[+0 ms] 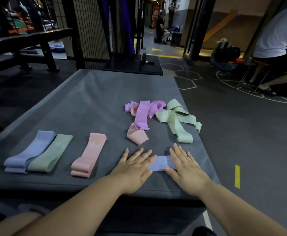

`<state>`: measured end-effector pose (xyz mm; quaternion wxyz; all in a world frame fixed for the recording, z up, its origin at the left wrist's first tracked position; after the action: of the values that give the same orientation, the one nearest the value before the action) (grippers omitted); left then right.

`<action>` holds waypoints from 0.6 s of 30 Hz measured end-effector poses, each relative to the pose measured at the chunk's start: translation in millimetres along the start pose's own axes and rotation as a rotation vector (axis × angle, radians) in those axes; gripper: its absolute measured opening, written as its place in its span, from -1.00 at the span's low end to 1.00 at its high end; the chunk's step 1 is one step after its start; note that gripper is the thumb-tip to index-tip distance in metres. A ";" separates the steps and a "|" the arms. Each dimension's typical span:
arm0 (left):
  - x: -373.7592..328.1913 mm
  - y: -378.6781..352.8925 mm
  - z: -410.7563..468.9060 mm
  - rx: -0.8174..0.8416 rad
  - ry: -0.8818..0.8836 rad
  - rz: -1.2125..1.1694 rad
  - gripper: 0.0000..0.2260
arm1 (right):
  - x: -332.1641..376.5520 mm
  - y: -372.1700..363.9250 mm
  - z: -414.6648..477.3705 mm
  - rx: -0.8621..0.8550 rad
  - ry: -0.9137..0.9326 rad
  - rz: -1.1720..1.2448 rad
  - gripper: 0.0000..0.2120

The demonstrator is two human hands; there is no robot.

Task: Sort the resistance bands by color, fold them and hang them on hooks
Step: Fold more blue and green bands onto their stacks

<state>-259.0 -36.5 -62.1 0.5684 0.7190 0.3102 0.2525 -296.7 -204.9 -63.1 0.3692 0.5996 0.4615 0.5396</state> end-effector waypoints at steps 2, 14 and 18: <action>0.6 0.3 -0.1 0.002 0.002 -0.001 -0.52 | -0.1 0.8 -1.3 0.005 -0.003 -0.006 0.25; 1.1 -1.3 1.5 0.024 0.003 -0.011 -0.51 | -2.5 -2.5 0.5 0.019 -0.038 -0.011 0.25; 1.0 0.8 1.1 0.021 0.002 -0.105 -0.53 | -4.8 5.1 -0.2 -0.019 -0.062 0.163 -0.28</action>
<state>-257.4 -36.6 -61.5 0.5730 0.7073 0.3507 0.2201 -296.0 -211.0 -59.7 0.3437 0.6480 0.3944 0.5535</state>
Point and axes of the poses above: each hand's wrist, its own z-axis towards the middle knuckle, its own y-axis out of the back of the hand, x = y × z, the point moved 6 cm from there along z, towards the middle knuckle, and after that the axes turned 9 degrees about z, right-handed, at the moved point
